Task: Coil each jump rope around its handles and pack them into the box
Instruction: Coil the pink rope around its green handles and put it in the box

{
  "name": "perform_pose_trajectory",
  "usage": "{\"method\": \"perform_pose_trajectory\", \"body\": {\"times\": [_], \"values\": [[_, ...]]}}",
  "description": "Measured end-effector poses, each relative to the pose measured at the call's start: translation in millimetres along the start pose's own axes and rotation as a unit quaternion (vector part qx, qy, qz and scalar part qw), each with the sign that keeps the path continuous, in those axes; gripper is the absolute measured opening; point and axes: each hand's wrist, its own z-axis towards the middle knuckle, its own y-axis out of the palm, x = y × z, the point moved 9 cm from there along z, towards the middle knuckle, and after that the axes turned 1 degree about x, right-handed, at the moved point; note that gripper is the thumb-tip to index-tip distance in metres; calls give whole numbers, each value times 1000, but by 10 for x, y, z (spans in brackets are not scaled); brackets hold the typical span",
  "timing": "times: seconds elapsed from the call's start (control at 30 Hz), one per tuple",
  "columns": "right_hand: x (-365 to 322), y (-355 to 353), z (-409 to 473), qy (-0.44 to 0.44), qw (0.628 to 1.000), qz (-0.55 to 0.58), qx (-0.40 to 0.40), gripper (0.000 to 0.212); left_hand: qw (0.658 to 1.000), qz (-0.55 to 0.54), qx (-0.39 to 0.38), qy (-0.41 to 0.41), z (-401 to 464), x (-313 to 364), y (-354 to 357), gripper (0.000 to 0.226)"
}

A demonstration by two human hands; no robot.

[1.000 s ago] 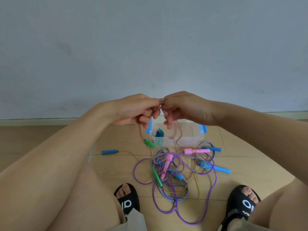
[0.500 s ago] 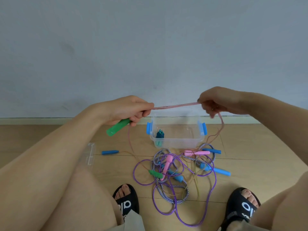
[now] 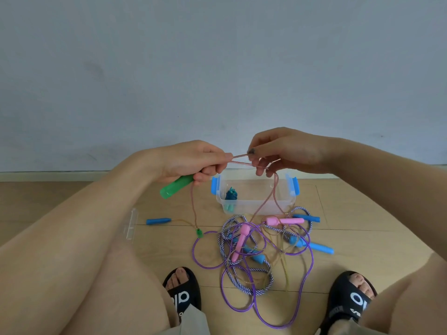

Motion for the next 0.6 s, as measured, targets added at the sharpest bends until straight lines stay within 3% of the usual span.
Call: {"method": "perform_pose_trajectory", "body": {"times": [0.1,0.23,0.3,0.4,0.47,0.5,0.6], "values": [[92,-219,-24,22,999,29,31,11,1000,13,7,-13,-18,-81,-59,37],[457,-813,-106,81,984,42,151,15,999,14,26,-30,-67,-171,-192,36],[722,-1104,-188,150,965,-42,213,15,999,11,35,-30,-91,-179,-237,36],[883,-1100,-212,232,926,-238,178,14,999,12,33,-27,-91,-157,-209,36],[680,-893,-82,171,910,-349,147,24,1000,13,18,-18,-62,-101,-120,35],[492,-703,-17,117,921,-344,137,28,1000,13,8,-10,-42,-63,-65,35],[24,-69,113,0,982,-173,73,27,1000,15,-13,9,14,37,71,35]]}}
